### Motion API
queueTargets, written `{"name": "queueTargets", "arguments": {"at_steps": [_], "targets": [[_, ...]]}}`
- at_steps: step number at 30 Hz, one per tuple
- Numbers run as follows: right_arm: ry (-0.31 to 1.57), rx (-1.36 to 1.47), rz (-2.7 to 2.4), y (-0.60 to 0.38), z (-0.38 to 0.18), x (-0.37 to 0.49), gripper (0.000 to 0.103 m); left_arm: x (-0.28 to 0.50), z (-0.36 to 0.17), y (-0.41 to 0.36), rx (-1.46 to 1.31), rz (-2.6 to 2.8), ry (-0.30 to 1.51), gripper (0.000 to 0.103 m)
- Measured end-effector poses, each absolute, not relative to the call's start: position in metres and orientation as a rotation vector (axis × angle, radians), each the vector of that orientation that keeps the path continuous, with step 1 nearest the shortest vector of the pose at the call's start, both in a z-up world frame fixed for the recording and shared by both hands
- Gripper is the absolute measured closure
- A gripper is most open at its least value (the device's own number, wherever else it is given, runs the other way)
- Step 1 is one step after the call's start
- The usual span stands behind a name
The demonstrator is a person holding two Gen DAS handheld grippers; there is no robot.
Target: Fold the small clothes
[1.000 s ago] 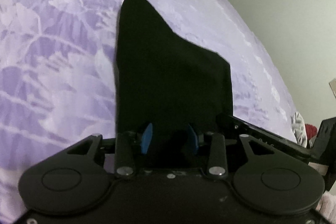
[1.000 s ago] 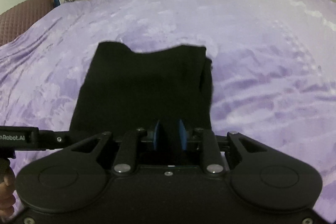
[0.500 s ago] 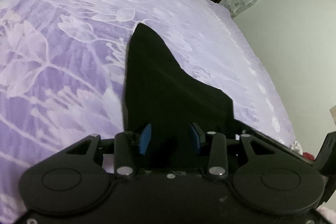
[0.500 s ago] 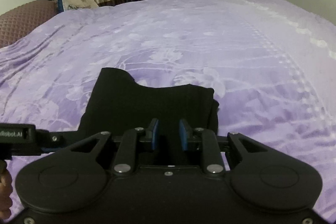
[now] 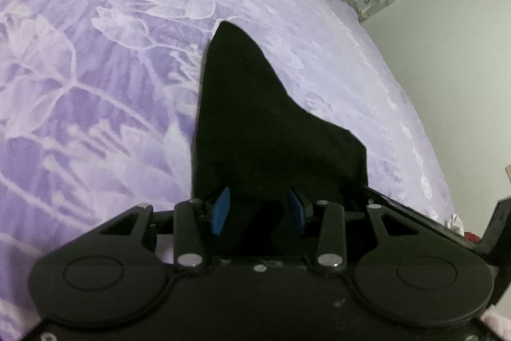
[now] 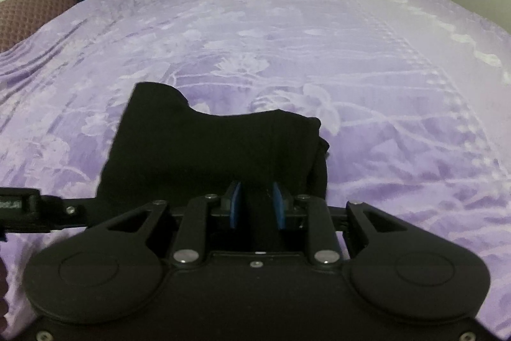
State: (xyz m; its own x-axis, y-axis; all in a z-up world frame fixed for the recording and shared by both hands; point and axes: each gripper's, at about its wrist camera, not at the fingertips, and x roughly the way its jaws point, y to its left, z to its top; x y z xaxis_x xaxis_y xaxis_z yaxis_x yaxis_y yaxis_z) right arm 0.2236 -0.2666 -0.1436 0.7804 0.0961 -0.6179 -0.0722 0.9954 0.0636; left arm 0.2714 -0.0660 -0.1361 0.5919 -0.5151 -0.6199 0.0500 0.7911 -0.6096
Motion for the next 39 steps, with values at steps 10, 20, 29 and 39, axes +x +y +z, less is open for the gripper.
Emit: {"name": "queueTargets", "arguments": {"at_steps": [10, 20, 29, 39], "targets": [[0.628, 0.028, 0.179, -0.269, -0.131, 0.137, 0.085, 0.204, -0.112, -0.07, -0.552, -0.477, 0.847, 0.061], [0.709, 0.027, 0.135, -0.272, -0.169, 0.102, 0.085, 0.167, -0.156, -0.068, -0.612, -0.443, 0.936, 0.059], [0.707, 0.062, 0.176, -0.29, -0.151, 0.095, 0.074, 0.161, -0.136, -0.057, -0.556, -0.487, 0.95, 0.057], [0.722, 0.613, 0.279, -0.383, -0.163, 0.18, 0.039, 0.227, -0.157, -0.015, -0.812, -0.254, 0.885, 0.049]]}}
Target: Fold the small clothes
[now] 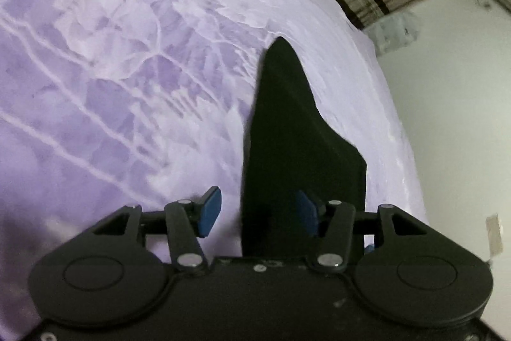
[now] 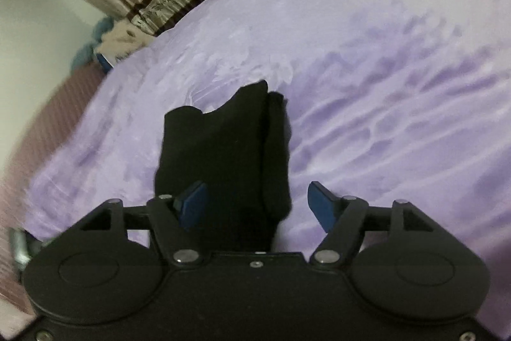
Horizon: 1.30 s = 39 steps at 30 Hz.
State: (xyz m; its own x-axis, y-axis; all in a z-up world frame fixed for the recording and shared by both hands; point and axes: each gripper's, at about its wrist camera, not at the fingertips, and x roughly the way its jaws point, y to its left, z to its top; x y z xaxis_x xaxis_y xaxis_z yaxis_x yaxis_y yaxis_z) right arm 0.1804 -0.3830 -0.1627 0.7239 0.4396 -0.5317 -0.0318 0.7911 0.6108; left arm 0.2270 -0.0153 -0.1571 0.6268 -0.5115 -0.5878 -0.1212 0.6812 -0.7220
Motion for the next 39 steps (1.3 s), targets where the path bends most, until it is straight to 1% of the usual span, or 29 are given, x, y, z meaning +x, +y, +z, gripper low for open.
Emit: {"name": "queueTargets", "arguments": {"at_steps": [3, 6, 16, 20, 22, 24, 25, 26, 27, 28, 29, 30, 31, 32, 35, 39], "targets": [[0.754, 0.659, 0.304, -0.382, -0.177, 0.195, 0.038, 0.242, -0.169, -0.024, -0.864, -0.24, 0.912, 0.048], [0.755, 0.63, 0.333, -0.372, -0.183, 0.206, 0.038, 0.249, -0.18, -0.034, -0.898, -0.259, 0.932, 0.048], [0.769, 0.665, 0.357, -0.355, -0.192, 0.247, 0.034, 0.28, -0.183, -0.056, -0.851, -0.303, 0.95, 0.045], [0.763, 0.712, 0.348, -0.355, -0.197, 0.254, 0.034, 0.295, -0.183, -0.066, -0.811, -0.302, 0.955, 0.04], [0.761, 0.727, 0.341, -0.356, -0.199, 0.256, 0.034, 0.295, -0.185, -0.071, -0.793, -0.298, 0.951, 0.039], [0.758, 0.731, 0.334, -0.355, -0.2, 0.256, 0.034, 0.291, -0.183, -0.072, -0.776, -0.297, 0.942, 0.04], [0.757, 0.723, 0.33, -0.354, -0.199, 0.255, 0.035, 0.289, -0.182, -0.073, -0.767, -0.299, 0.936, 0.045], [0.758, 0.713, 0.328, -0.353, -0.197, 0.255, 0.036, 0.288, -0.181, -0.074, -0.756, -0.3, 0.932, 0.047], [0.756, 0.698, 0.323, -0.351, -0.195, 0.253, 0.049, 0.289, -0.18, -0.076, -0.745, -0.3, 0.926, 0.048], [0.761, 0.679, 0.318, -0.349, -0.194, 0.251, 0.064, 0.29, -0.177, -0.08, -0.726, -0.301, 0.921, 0.052], [0.767, 0.666, 0.312, -0.347, -0.193, 0.252, 0.067, 0.29, -0.174, -0.082, -0.703, -0.301, 0.919, 0.062], [0.764, 0.66, 0.301, -0.345, -0.191, 0.25, 0.071, 0.291, -0.171, -0.085, -0.675, -0.304, 0.917, 0.068], [0.758, 0.658, 0.293, -0.346, -0.19, 0.248, 0.077, 0.293, -0.169, -0.087, -0.656, -0.307, 0.912, 0.076], [0.753, 0.654, 0.285, -0.344, -0.187, 0.247, 0.078, 0.294, -0.165, -0.09, -0.634, -0.31, 0.906, 0.08], [0.741, 0.61, 0.257, -0.335, -0.175, 0.243, 0.08, 0.294, -0.149, -0.095, -0.556, -0.32, 0.877, 0.084], [0.711, 0.577, 0.282, -0.32, -0.152, 0.24, 0.082, 0.288, -0.126, -0.087, -0.542, -0.344, 0.818, 0.086]]}}
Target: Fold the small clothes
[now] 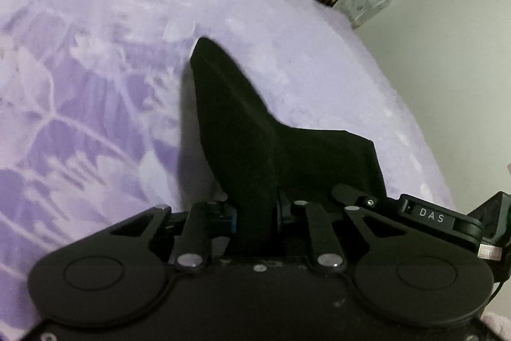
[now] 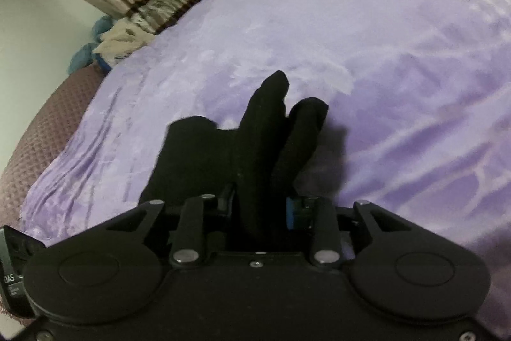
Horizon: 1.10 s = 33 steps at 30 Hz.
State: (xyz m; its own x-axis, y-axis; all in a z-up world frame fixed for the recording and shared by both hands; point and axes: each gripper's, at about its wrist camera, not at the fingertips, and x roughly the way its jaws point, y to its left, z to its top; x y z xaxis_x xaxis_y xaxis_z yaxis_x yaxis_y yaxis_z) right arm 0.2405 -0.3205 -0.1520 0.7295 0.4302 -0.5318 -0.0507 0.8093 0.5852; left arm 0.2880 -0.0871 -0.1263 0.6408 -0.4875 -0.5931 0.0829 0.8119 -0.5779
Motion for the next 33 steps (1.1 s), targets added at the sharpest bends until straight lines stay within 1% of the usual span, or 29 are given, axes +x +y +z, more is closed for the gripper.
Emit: {"name": "queueTargets", "arguments": {"at_steps": [4, 8, 11, 13, 14, 15, 16, 17, 19, 20, 22, 23, 24, 25, 30, 33], "targets": [[0.676, 0.557, 0.37, -0.293, -0.127, 0.243, 0.083, 0.275, -0.092, -0.047, -0.553, -0.316, 0.745, 0.086], [0.636, 0.546, 0.495, -0.238, -0.104, 0.254, 0.083, 0.264, -0.054, 0.009, -0.533, -0.255, 0.69, 0.086], [0.616, 0.569, 0.595, -0.192, -0.097, 0.268, 0.083, 0.251, -0.026, 0.057, -0.509, -0.195, 0.622, 0.086], [0.619, 0.561, 0.638, -0.162, -0.097, 0.28, 0.083, 0.247, -0.022, 0.081, -0.471, -0.145, 0.597, 0.084], [0.633, 0.554, 0.647, -0.148, -0.1, 0.287, 0.082, 0.249, -0.029, 0.095, -0.477, -0.114, 0.614, 0.079], [0.662, 0.554, 0.643, -0.134, -0.109, 0.297, 0.081, 0.255, -0.043, 0.108, -0.502, -0.087, 0.653, 0.072], [0.693, 0.555, 0.626, -0.126, -0.119, 0.305, 0.076, 0.262, -0.064, 0.121, -0.538, -0.06, 0.705, 0.062], [0.733, 0.538, 0.593, -0.114, -0.132, 0.315, 0.073, 0.267, -0.089, 0.133, -0.583, -0.007, 0.761, 0.066], [0.802, 0.46, 0.491, -0.1, -0.156, 0.328, 0.056, 0.269, -0.135, 0.151, -0.645, 0.066, 0.883, 0.067], [0.836, 0.414, 0.446, -0.097, -0.166, 0.332, 0.056, 0.262, -0.149, 0.156, -0.65, 0.08, 0.899, 0.066], [0.875, 0.397, 0.439, -0.104, -0.174, 0.329, 0.055, 0.244, -0.162, 0.165, -0.722, 0.029, 0.871, 0.063], [0.877, 0.422, 0.473, -0.114, -0.176, 0.324, 0.054, 0.236, -0.166, 0.168, -0.763, 0.001, 0.87, 0.063], [0.877, 0.44, 0.499, -0.123, -0.177, 0.318, 0.049, 0.228, -0.167, 0.169, -0.79, -0.019, 0.872, 0.063], [0.881, 0.452, 0.51, -0.132, -0.178, 0.311, 0.049, 0.217, -0.169, 0.17, -0.808, -0.035, 0.864, 0.062], [0.96, 0.542, 0.589, -0.166, -0.194, 0.268, 0.049, 0.17, -0.171, 0.155, -0.847, -0.102, 0.854, 0.06], [0.987, 0.547, 0.611, -0.163, -0.207, 0.247, 0.049, 0.163, -0.17, 0.148, -0.867, -0.114, 0.853, 0.055]]}}
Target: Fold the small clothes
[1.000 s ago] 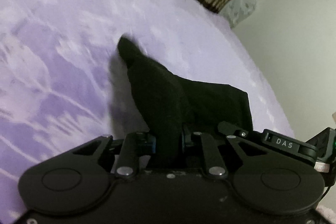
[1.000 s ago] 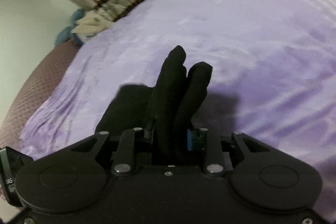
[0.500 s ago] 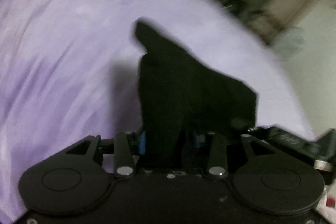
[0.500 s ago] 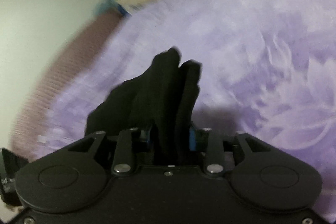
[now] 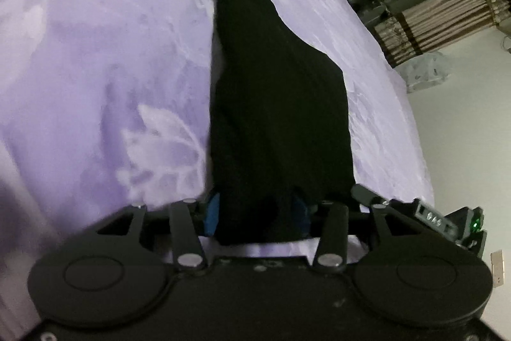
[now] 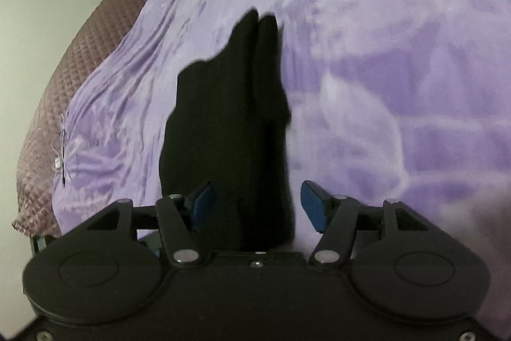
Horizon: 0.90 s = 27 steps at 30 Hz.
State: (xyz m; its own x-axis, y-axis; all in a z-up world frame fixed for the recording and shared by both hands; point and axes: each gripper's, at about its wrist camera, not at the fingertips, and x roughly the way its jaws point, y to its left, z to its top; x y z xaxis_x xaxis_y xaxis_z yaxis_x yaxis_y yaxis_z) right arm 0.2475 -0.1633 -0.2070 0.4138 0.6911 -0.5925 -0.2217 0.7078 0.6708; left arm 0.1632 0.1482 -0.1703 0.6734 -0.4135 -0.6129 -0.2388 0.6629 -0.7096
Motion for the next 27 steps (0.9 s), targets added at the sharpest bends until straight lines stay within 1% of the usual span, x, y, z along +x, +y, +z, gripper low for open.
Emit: {"name": "queueTargets", "arguments": {"at_steps": [1, 3, 5, 6, 7, 8, 9, 10, 15, 18, 21, 23, 25, 27], "targets": [[0.985, 0.542, 0.611, -0.16, -0.208, 0.245, 0.048, 0.166, -0.173, 0.149, -0.869, -0.109, 0.849, 0.053], [0.986, 0.538, 0.604, -0.156, -0.211, 0.242, 0.047, 0.17, -0.178, 0.149, -0.904, -0.092, 0.855, 0.053], [0.995, 0.535, 0.602, -0.148, -0.21, 0.243, 0.046, 0.166, -0.18, 0.147, -0.964, -0.092, 0.845, 0.059], [0.999, 0.529, 0.591, -0.142, -0.209, 0.245, 0.047, 0.164, -0.177, 0.149, -0.968, -0.085, 0.842, 0.064], [1.004, 0.53, 0.579, -0.138, -0.206, 0.248, 0.052, 0.165, -0.173, 0.147, -0.947, -0.07, 0.844, 0.091], [1.009, 0.539, 0.569, -0.136, -0.203, 0.249, 0.06, 0.166, -0.17, 0.146, -0.916, -0.065, 0.86, 0.095], [1.018, 0.548, 0.56, -0.133, -0.201, 0.25, 0.084, 0.166, -0.166, 0.144, -0.896, -0.063, 0.866, 0.095], [1.031, 0.549, 0.549, -0.132, -0.199, 0.251, 0.098, 0.165, -0.161, 0.143, -0.881, -0.068, 0.86, 0.095], [1.016, 0.589, 0.542, -0.142, -0.174, 0.243, 0.1, 0.155, -0.131, 0.139, -0.803, -0.11, 0.824, 0.096], [0.993, 0.603, 0.557, -0.153, -0.165, 0.228, 0.101, 0.142, -0.133, 0.13, -0.776, -0.131, 0.857, 0.095], [1.011, 0.509, 0.514, -0.154, -0.177, 0.215, 0.101, 0.132, -0.158, 0.12, -0.697, -0.091, 0.949, 0.095], [1.026, 0.404, 0.462, -0.153, -0.192, 0.207, 0.101, 0.122, -0.17, 0.116, -0.652, -0.077, 0.972, 0.092], [0.985, 0.312, 0.462, -0.155, -0.197, 0.196, 0.101, 0.112, -0.172, 0.118, -0.647, -0.074, 0.971, 0.088], [0.954, 0.246, 0.47, -0.157, -0.193, 0.187, 0.101, 0.105, -0.167, 0.121, -0.63, -0.076, 0.99, 0.088]]}}
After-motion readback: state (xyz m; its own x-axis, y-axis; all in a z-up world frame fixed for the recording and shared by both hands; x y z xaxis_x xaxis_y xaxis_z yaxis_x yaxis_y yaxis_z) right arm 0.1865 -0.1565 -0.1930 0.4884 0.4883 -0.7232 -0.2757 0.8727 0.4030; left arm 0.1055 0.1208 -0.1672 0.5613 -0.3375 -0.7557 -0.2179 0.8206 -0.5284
